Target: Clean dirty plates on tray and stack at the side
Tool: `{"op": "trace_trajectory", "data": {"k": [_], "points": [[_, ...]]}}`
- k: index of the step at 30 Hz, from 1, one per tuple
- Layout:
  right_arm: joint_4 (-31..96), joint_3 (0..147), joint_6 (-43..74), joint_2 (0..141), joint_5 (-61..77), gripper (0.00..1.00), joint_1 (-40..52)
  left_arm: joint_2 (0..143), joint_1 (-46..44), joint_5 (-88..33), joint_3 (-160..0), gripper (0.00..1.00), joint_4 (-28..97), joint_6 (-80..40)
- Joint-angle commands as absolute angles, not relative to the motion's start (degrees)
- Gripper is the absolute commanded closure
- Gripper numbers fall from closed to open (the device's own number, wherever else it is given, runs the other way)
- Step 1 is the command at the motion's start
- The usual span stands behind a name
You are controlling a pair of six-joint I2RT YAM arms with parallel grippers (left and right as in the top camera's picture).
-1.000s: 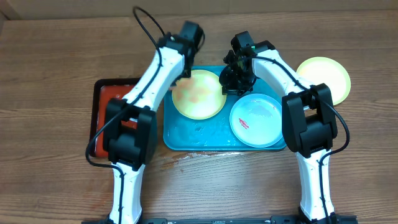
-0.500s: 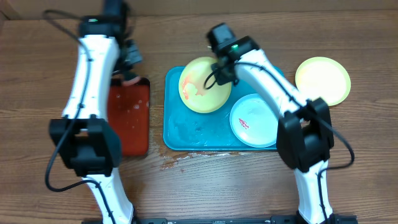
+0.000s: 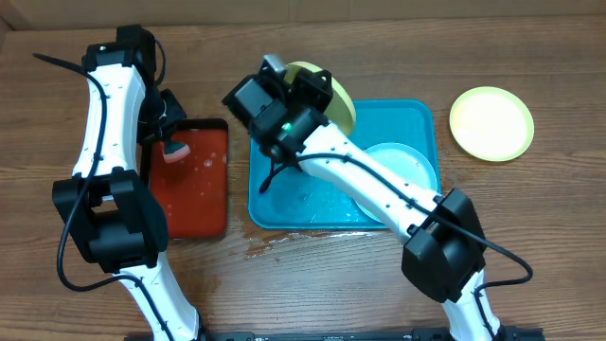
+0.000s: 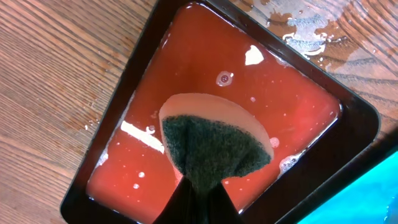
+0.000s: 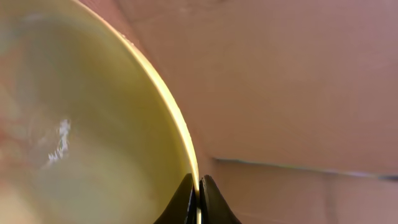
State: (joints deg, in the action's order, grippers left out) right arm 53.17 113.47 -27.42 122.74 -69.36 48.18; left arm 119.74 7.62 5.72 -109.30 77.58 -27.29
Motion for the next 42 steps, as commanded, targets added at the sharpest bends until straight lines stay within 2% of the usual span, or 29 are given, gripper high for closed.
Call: {"op": "trace_trajectory", "data": {"k": [1,8,10,11,12,13,17,21,28,35,39,42], "points": [[52.75,114.89,-34.59,121.14,-77.17,0.96,49.60,118.87,7.84,4.99,-108.88,0.96,77.45,-28.29],[52.95,114.87,-31.55,121.14,-74.26,0.96,50.30,118.87,7.84,4.99,-108.88,0.96,77.38,-28.27],[56.05,114.87,-28.42,121.14,-64.29,0.96,49.98,118.87,7.84,4.99,-108.90,0.96,77.28,-28.27],[58.30,114.87,-28.53,121.14,-57.39,0.96,49.60,118.87,7.84,4.99,-108.90,0.96,77.28,-28.27],[61.43,114.80,-29.61,121.16,-44.66,0.96,48.27,118.87,7.84,4.99,-108.88,0.96,77.30,-28.25],[61.84,114.83,-29.80,121.16,-40.53,0.96,47.11,118.87,7.84,4.99,-108.88,0.96,77.30,-28.10],[59.02,114.85,-20.40,120.03,-44.14,0.96,41.71,118.87,7.81,4.84,-108.90,0.96,77.30,-27.38],[57.80,114.87,-9.72,116.79,-35.29,0.96,32.82,118.87,7.81,4.84,-108.90,0.96,77.30,-27.40],[62.81,114.72,-1.06,114.87,5.91,0.96,6.76,118.87,7.81,4.84,-108.90,0.96,77.28,-27.40],[67.70,113.08,9.82,118.83,11.25,0.96,-12.93,118.87,7.81,4.82,-108.88,0.96,77.06,-27.42],[66.37,107.96,14.24,120.97,11.75,0.96,-21.76,118.87,7.81,4.82,-108.88,0.96,76.90,-27.42],[64.14,104.12,14.20,121.01,11.81,0.96,-24.27,118.87,7.81,4.80,-108.90,0.96,76.58,-27.42]]}}
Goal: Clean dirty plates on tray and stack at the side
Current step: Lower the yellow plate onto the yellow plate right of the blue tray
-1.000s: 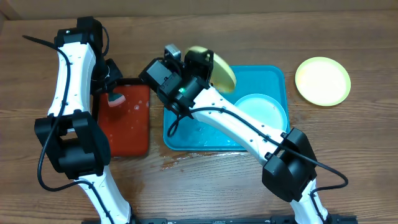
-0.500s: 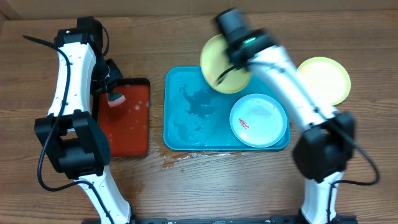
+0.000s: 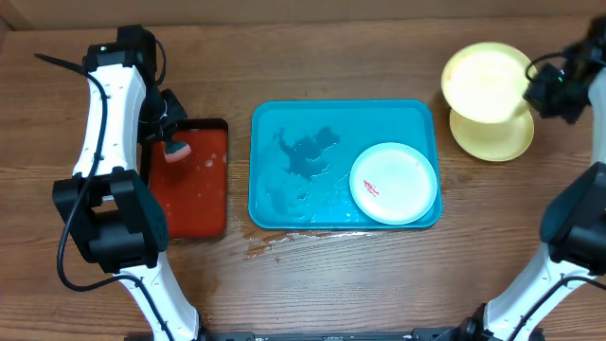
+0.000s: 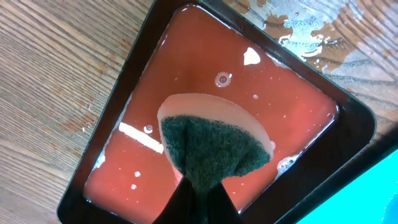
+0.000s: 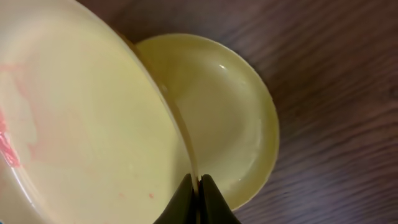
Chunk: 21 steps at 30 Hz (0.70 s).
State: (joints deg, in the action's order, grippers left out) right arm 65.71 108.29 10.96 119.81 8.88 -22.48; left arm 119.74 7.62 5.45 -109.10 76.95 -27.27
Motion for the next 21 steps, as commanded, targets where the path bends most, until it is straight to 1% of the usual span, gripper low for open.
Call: {"op": "trace_trajectory", "data": {"k": [1,10,14,20,21], "points": [[63.46,103.04,14.22,121.01,11.70,0.96,-24.80,118.87,7.81,4.80,-108.90,0.96,76.49,-27.42],[56.12,95.64,14.20,121.01,9.45,0.96,-26.33,118.87,7.81,4.78,-108.88,0.96,76.47,-27.42],[54.85,94.52,16.64,121.01,6.20,0.96,-26.33,118.87,7.81,4.75,-108.90,0.96,76.49,-27.42],[54.46,94.50,16.75,121.01,3.46,0.96,-26.39,118.87,7.81,4.40,-108.90,0.96,76.49,-27.40],[54.48,94.50,16.80,121.01,3.53,0.94,-26.39,118.87,7.81,4.40,-108.88,0.96,76.47,-27.40]]}}
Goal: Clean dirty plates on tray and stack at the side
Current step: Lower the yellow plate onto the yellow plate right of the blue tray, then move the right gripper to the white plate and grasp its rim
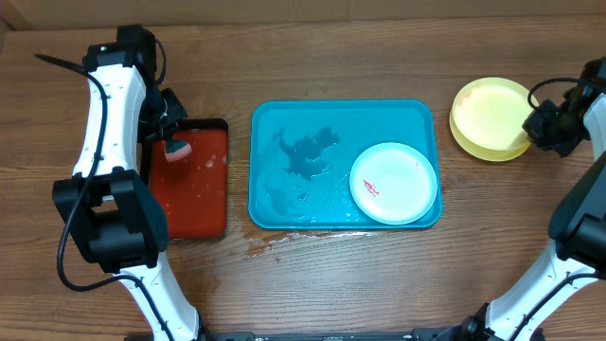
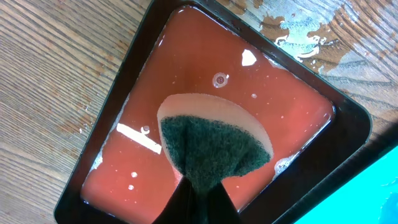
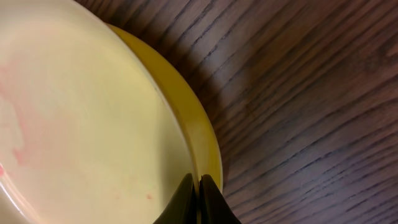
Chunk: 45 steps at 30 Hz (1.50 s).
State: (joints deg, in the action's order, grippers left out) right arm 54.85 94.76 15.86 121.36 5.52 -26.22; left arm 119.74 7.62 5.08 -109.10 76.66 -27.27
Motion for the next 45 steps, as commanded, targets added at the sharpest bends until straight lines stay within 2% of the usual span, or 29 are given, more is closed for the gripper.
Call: {"op": "trace_trajectory", "data": {"k": [1,2,3,4,7,9,11,15,20,28,36,43,44,45], "points": [[54.50,94.50,16.80,121.01,3.81,0.84,-26.39,118.87,7.81,4.40,-108.90,0.96,76.44,-27.40],[54.50,94.50,16.75,121.01,4.10,0.71,-26.39,118.87,7.81,4.40,-108.90,0.96,76.40,-27.40],[54.52,94.50,16.78,121.01,4.14,0.51,-26.37,118.87,7.81,4.40,-108.88,0.96,76.34,-27.40],[54.70,94.50,16.75,121.01,4.12,0.39,-26.37,118.87,7.81,4.38,-108.88,0.96,76.29,-27.40],[56.01,94.52,16.01,120.99,6.07,0.39,-26.22,118.87,7.81,4.38,-108.90,0.96,76.27,-27.40],[56.86,94.59,12.29,120.88,12.99,0.46,-25.93,118.87,7.81,4.38,-108.88,0.96,76.20,-27.42],[56.93,94.59,4.80,120.88,25.74,0.50,-25.02,118.87,7.81,4.38,-108.88,0.96,76.01,-27.42],[59.31,94.59,-7.51,120.88,36.69,0.49,-21.04,118.87,7.81,3.97,-108.90,0.96,75.83,-27.40],[64.36,94.54,-22.79,120.88,29.67,0.46,-10.63,118.87,7.81,3.36,-108.88,0.96,75.77,-27.40],[61.32,93.80,-24.10,120.90,9.41,0.43,2.20,118.87,7.81,3.33,-108.88,0.96,75.81,-27.38],[60.90,89.32,-24.36,120.95,6.24,0.44,4.80,118.87,7.81,3.33,-108.88,0.96,75.81,-27.20],[58.78,84.62,-24.01,120.95,7.07,0.52,4.86,118.87,7.81,3.09,-108.90,0.96,75.53,-27.20],[58.83,84.53,-24.01,120.95,7.42,0.57,4.86,118.87,7.81,2.94,-108.88,0.96,75.46,-27.20],[58.81,84.49,-23.73,120.95,7.77,0.70,4.86,118.87,7.79,2.90,-108.90,0.96,75.44,-27.20]]}}
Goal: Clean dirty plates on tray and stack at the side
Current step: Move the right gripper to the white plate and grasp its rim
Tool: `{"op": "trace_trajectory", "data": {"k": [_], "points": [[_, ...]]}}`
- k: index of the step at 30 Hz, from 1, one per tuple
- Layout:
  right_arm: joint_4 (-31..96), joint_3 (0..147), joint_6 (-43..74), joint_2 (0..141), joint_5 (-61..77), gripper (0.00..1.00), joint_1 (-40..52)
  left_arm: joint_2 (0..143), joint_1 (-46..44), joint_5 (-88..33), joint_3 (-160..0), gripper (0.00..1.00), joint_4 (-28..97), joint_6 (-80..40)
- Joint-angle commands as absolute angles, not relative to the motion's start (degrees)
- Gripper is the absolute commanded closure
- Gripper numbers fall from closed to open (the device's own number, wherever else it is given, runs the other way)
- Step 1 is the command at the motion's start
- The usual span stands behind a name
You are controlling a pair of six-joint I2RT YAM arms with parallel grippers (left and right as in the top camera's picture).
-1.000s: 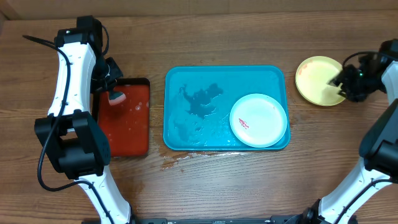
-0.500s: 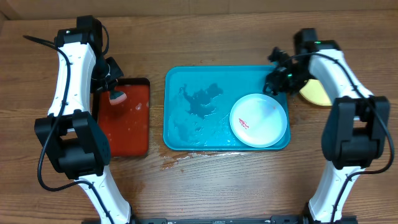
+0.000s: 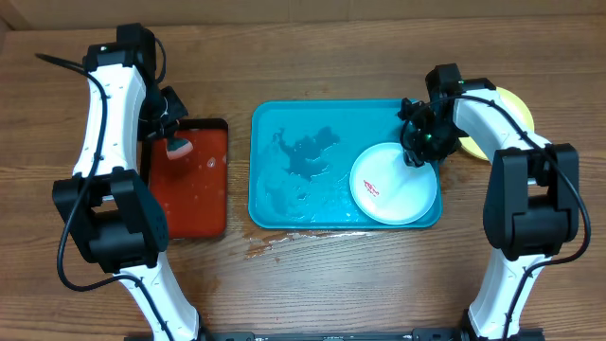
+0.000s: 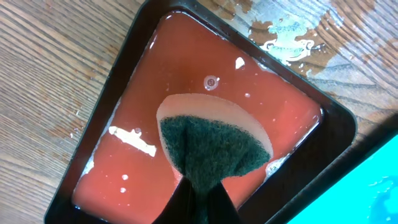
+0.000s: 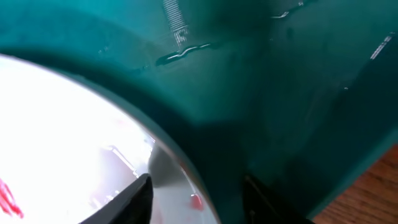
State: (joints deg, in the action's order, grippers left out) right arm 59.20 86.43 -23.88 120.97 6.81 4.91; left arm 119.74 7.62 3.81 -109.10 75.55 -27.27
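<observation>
A white plate (image 3: pixel 388 189) smeared with red lies at the right end of the blue tray (image 3: pixel 258 161), which is wet. My right gripper (image 3: pixel 417 153) is down in the tray at the plate's far right rim. In the right wrist view the gripper (image 5: pixel 202 199) is open, its fingers on either side of the white plate's (image 5: pixel 62 137) edge. Two yellow plates (image 3: pixel 516 102) sit stacked on the table at the right, half hidden by that arm. My left gripper (image 4: pixel 202 193) is shut on a green-and-cream sponge (image 4: pixel 211 146), held over the red tray (image 4: pixel 186 81).
The red tray (image 3: pixel 194 199) has a black rim, holds liquid and stands left of the blue tray. Water is spilled on the wooden table between the trays and in front of the blue tray (image 3: pixel 275 242).
My right gripper has let go of the yellow plate, which now lies on the stack at the right. It stands open in the blue tray at the white plate's rim. The left gripper still holds the sponge.
First my right gripper held a yellow plate on edge over the back of the blue tray. It then held that plate above the yellow plate on the table, then down on it. Now it is open at the white plate; the sponge stayed over the red tray.
</observation>
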Motion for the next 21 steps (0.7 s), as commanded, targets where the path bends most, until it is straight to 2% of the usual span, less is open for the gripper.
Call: {"op": "trace_trajectory", "data": {"k": [1,4,10,15,16,19,21], "points": [[58.39,84.49,-22.13,120.95,7.75,0.77,4.86,118.87,7.79,2.90,-108.88,0.96,75.42,-27.20],[56.10,84.49,-15.99,120.95,8.36,0.95,4.93,118.87,7.79,2.90,-108.88,0.96,75.35,-27.20],[50.63,84.49,-6.17,120.95,16.16,0.96,6.48,118.87,7.70,2.90,-108.71,0.96,74.76,-27.22],[48.42,84.49,-5.69,120.95,16.97,0.96,9.91,118.87,7.46,2.90,-107.79,0.96,74.78,-27.22],[48.18,84.49,-5.65,120.95,16.80,0.93,10.50,118.87,7.49,2.90,-107.50,0.96,74.83,-27.22],[47.90,84.49,-5.48,120.95,16.60,0.68,12.10,118.87,7.86,1.87,-106.19,0.96,74.76,-27.44],[48.25,84.49,-5.28,120.95,16.58,0.68,12.88,118.87,8.36,0.21,-105.03,0.96,74.24,-27.40]]}}
